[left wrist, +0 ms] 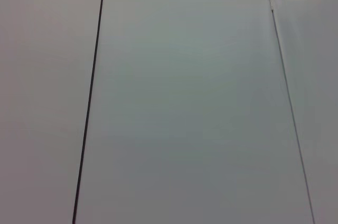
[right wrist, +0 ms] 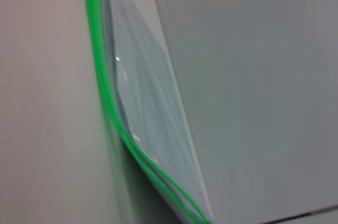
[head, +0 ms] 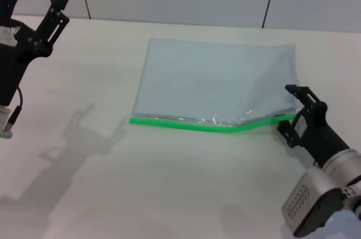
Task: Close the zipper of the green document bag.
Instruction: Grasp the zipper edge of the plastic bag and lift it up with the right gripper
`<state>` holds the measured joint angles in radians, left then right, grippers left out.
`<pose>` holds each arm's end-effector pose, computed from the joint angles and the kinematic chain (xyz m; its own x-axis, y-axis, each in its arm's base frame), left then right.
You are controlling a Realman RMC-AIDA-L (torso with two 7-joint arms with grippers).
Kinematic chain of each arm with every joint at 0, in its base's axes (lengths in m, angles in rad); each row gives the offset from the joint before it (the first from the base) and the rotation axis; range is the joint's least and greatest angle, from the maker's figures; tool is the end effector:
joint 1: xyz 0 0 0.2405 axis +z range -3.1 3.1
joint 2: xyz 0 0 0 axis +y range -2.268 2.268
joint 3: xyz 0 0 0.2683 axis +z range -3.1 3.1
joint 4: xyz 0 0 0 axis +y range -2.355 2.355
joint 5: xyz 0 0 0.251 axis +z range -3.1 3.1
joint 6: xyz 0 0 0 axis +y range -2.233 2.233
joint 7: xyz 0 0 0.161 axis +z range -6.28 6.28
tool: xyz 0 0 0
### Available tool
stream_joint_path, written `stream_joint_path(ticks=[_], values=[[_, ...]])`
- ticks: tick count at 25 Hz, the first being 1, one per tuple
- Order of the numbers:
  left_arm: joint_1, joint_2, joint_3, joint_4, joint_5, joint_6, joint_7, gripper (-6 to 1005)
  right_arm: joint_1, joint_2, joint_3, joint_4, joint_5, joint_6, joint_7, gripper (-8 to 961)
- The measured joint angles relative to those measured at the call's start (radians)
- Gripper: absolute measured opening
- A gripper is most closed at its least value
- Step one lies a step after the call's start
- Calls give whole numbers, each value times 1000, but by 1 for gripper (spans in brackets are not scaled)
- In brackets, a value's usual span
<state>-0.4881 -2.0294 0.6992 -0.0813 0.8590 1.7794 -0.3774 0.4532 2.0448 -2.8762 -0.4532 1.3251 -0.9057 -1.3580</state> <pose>-0.3179 0.3340 0.0114 0.4726 -0.4207 0.7743 0.6667 -0.4040 -0.6264 0.3246 0.3428 -0.1464 0.8405 0.2930 0.4558 0.5344 -0.3094 -0.7865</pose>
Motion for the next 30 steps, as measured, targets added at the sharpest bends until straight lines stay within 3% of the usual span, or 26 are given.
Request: stream_joint_path(ticks=[13, 15, 21, 26, 30], values=[[-3, 0, 2, 0, 0, 0, 0, 846, 31, 2, 2, -24, 10, 56, -2, 548], [-3, 0, 2, 0, 0, 0, 0, 846, 32, 2, 2, -30, 9, 53, -2, 343], [-3, 0, 5, 0, 4, -4, 0, 846, 33, 1, 1, -71, 1, 44, -14, 144], [-13, 1, 8, 1, 43, -58, 1, 845, 38, -2, 0, -125, -1, 44, -32, 89], [-39, 5, 8, 34, 159, -163, 4, 845, 56, -4, 0, -151, -2, 46, -32, 61]])
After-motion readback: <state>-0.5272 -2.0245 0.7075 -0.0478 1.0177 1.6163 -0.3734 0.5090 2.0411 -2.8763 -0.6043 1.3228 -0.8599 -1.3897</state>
